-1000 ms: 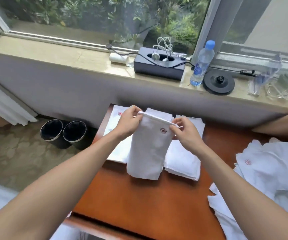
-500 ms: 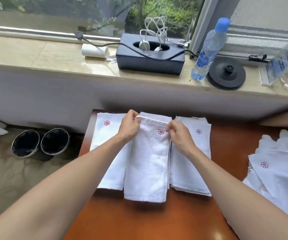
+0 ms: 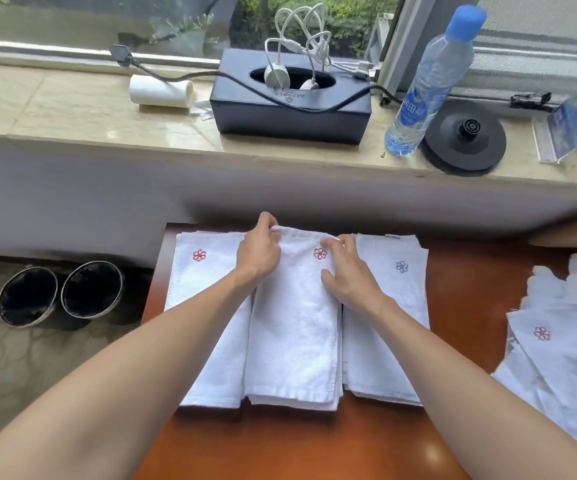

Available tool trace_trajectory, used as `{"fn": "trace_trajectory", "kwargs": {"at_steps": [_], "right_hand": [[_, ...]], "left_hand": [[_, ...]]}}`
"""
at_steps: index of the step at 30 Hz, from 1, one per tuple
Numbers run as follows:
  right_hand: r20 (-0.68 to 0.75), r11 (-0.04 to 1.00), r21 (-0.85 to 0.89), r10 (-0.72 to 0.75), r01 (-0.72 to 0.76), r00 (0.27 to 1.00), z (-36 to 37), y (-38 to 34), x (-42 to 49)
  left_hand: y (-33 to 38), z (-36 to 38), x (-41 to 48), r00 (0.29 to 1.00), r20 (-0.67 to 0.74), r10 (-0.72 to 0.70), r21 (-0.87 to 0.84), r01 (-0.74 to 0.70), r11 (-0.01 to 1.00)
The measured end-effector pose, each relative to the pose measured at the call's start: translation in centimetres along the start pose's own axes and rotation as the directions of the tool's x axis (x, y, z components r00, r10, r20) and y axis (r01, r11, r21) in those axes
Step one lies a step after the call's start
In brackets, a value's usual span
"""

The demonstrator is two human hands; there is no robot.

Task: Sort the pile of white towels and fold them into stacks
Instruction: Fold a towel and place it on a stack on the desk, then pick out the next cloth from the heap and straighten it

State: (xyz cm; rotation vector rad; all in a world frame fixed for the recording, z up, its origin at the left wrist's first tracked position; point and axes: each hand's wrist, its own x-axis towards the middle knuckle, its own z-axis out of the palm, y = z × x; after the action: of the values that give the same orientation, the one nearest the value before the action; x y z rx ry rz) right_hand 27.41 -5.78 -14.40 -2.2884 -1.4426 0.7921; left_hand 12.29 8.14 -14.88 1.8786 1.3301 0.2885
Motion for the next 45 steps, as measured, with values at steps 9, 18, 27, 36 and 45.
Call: {"fn": "trace_trajectory", "kwargs": {"at_steps": [9,18,27,36,45], "right_hand": [[-0.105,0.993,0.118,0.01,0.003,0.994,1.9,0.9,-1.0],[-0.006,0.957,0.261,0.133,-0.127,0.991,6.3,1.1,-11.5],[-0.033,0.922,0.35,0.189,-0.165,0.981,7.8,1.1,-16.2],[0.026,0.964,0.168,0.207,-0.208,0.978,8.9,-0.6,-20.3],[0.013,0.979,0.058,0.196,-0.196,0.981,7.5,2.2,-31.2]], "left_hand": [[-1.4,1.6,-3.5,0.992,0.061,0.107,-0.162,-0.096,0.982],[-5.1,1.7,-13.1,0.979,0.173,0.107,-0.094,-0.092,0.991],[-6.0,0.7,-18.7,0.966,0.245,0.081,-0.016,-0.08,0.997],[-6.9,1.4,-22.7,0.952,0.23,0.2,0.469,-0.288,0.835],[-4.4,4.5,-31.8,0.918,0.304,0.253,0.501,-0.38,0.777]]}}
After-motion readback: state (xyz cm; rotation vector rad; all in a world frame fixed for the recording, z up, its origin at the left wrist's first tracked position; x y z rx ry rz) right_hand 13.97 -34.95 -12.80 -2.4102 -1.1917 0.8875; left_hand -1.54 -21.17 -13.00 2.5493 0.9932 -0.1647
